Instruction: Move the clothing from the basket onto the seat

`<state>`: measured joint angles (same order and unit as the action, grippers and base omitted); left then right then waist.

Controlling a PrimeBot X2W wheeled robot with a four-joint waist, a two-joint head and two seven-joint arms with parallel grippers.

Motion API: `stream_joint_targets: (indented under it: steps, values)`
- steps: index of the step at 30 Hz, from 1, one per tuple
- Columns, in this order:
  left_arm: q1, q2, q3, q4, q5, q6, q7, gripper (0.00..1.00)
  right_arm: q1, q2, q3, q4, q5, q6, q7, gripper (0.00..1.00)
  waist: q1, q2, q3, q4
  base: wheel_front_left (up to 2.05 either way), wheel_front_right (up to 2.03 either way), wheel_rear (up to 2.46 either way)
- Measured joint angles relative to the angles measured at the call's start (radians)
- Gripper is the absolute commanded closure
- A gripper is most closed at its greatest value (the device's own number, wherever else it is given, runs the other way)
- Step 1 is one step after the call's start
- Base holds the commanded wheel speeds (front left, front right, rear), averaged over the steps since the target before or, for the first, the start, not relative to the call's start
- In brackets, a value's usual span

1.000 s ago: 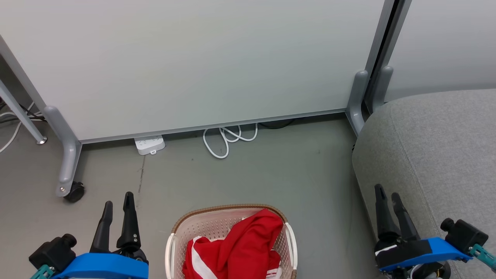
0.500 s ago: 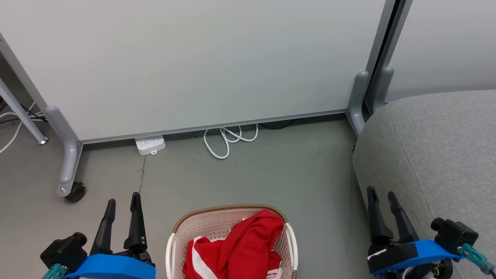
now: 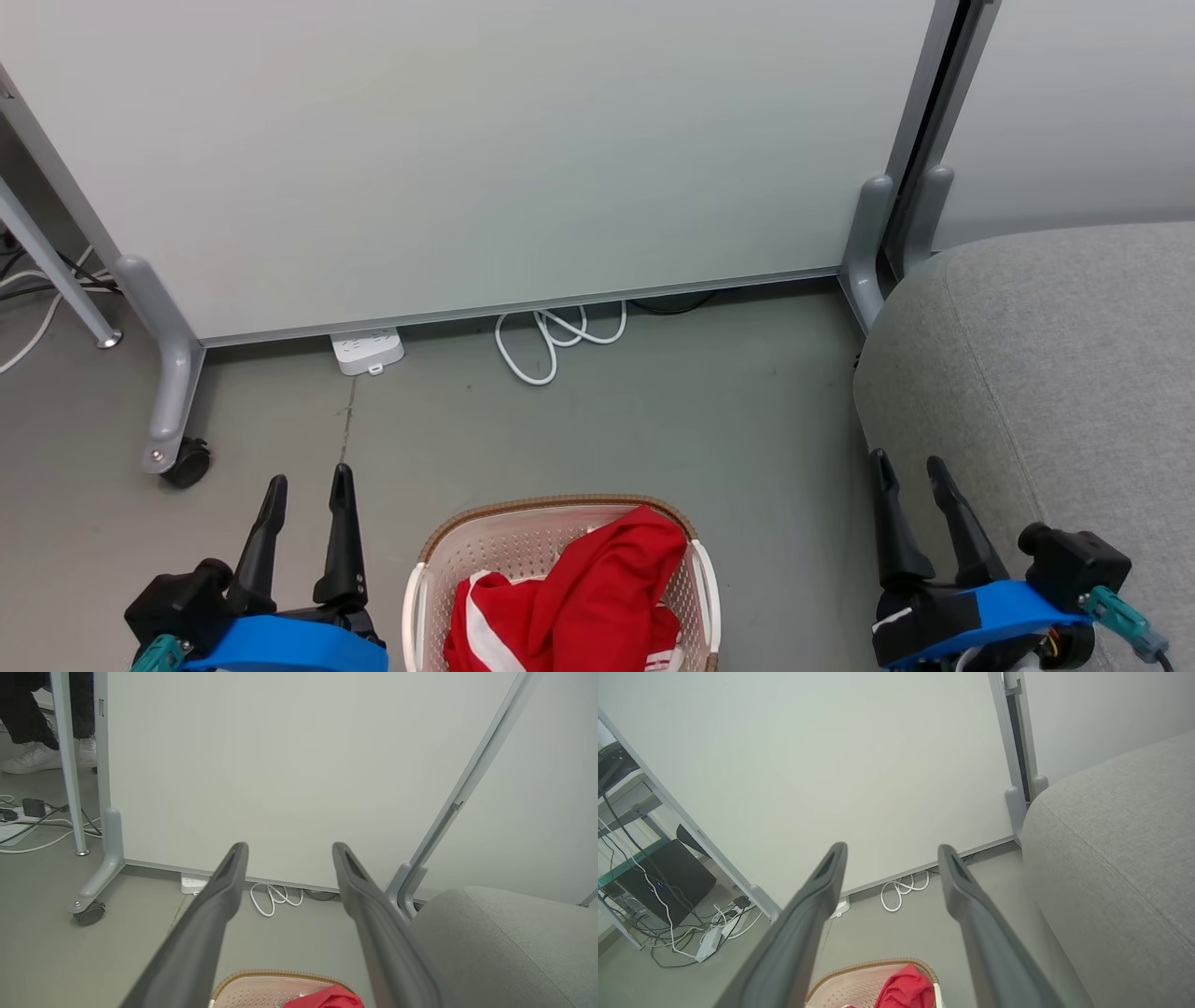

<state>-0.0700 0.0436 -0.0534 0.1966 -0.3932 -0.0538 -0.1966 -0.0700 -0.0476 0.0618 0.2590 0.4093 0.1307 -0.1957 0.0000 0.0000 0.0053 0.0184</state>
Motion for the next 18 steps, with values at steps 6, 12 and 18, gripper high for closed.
stream_joint_targets:
  steps: [6, 12, 18]
  values:
    - [0.0, 0.001, -0.006, 0.005, 0.044, 0.002, -0.013, 0.0, -0.002, 0.0, 0.005, 0.003, -0.046, 0.0, -0.013, 0.0, 0.0, 0.0, 0.0, 0.002, 0.0, 0.0, 0.0]
    - [0.0, 0.001, -0.011, 0.009, 0.089, 0.003, -0.025, 0.0, -0.002, 0.0, 0.009, 0.007, -0.093, 0.0, -0.025, 0.0, 0.0, 0.0, 0.002, 0.004, 0.0, 0.0, 0.0]
    - [0.0, 0.002, -0.013, 0.011, 0.13, 0.006, -0.035, 0.0, -0.003, 0.0, 0.012, 0.011, -0.139, 0.0, -0.035, 0.0, 0.0, 0.0, 0.005, 0.005, 0.0, 0.0, 0.0]
